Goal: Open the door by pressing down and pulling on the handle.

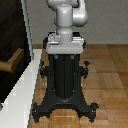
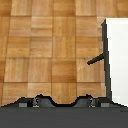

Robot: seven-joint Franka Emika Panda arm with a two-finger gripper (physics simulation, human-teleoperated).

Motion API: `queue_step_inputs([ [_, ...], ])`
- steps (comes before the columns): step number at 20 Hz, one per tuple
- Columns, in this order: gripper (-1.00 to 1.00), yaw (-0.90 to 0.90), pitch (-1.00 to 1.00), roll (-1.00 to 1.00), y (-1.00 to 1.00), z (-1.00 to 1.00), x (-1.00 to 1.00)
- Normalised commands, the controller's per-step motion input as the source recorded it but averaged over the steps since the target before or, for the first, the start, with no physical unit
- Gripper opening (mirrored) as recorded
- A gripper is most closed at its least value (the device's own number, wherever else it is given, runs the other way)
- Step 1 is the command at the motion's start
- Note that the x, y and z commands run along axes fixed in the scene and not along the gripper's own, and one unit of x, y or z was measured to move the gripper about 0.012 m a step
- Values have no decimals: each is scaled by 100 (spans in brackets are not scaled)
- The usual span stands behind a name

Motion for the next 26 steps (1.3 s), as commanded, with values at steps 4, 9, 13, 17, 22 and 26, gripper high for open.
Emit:
queue_step_inputs([
  [4, 100, 0, 0, 0, 0, 75, 0],
  [9, 100, 0, 0, 0, 0, 80, 0],
  [13, 100, 0, 0, 0, 0, 50, 0],
  [17, 100, 0, 0, 0, -75, 0, 0],
  [22, 100, 0, 0, 0, -60, 0, 0],
  [26, 100, 0, 0, 0, -50, 0, 0],
])
